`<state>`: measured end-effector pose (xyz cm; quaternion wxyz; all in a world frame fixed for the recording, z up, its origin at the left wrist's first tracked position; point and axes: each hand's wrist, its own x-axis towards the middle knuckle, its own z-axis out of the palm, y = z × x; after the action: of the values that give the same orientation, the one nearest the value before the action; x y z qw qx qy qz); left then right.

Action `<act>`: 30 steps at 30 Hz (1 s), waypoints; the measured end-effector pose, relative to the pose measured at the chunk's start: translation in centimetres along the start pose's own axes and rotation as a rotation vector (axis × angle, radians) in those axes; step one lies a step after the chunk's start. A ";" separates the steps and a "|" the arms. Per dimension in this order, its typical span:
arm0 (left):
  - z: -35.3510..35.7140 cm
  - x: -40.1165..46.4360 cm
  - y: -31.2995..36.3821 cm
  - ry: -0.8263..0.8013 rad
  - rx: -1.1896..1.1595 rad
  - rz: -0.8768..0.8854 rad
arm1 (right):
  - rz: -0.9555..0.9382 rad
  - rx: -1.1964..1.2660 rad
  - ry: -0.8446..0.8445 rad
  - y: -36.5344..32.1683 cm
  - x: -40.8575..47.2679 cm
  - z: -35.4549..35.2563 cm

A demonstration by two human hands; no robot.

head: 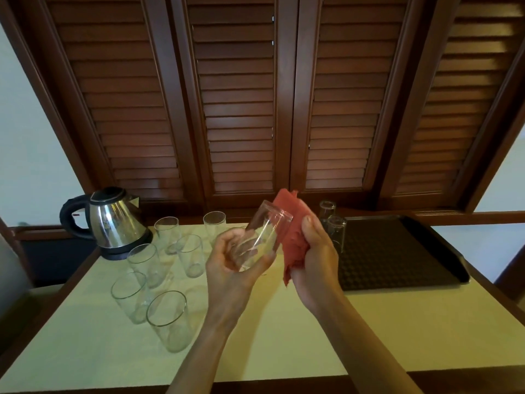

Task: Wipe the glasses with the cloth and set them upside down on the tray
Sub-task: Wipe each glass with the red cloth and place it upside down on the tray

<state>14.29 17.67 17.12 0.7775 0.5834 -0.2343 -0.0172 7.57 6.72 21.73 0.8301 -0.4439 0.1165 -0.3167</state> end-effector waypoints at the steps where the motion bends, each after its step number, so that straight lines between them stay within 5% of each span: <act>1: 0.4 -0.2 0.2 -0.020 -0.010 -0.034 | -0.134 -0.129 -0.064 0.2 0.1 0.2; 4: 1.3 -0.3 0.9 -0.117 -0.057 -0.099 | -0.497 -0.581 -0.267 1.5 -0.3 0.2; 7: 0.9 0.6 1.2 -0.131 -0.172 -0.139 | -0.637 -0.837 -0.381 3.9 -1.2 -1.2; 13: 1.0 0.2 1.2 -0.227 -0.057 -0.229 | -0.520 -0.667 -0.275 1.4 1.3 -1.4; 18: 0.7 1.9 1.8 -0.137 -0.088 -0.186 | -0.600 -0.679 -0.369 3.4 -1.0 -1.7; 22: 1.4 0.5 1.9 -0.194 -0.046 -0.213 | -0.500 -0.632 -0.240 2.2 0.8 -2.0; 30: 2.7 2.7 4.1 -0.035 -0.355 -0.417 | -0.763 -0.762 -0.161 7.5 -3.0 -2.5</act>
<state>14.62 15.77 22.38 0.8431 0.4731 -0.1159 -0.2280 7.23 9.97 13.94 0.4430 -0.7469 -0.0101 -0.4959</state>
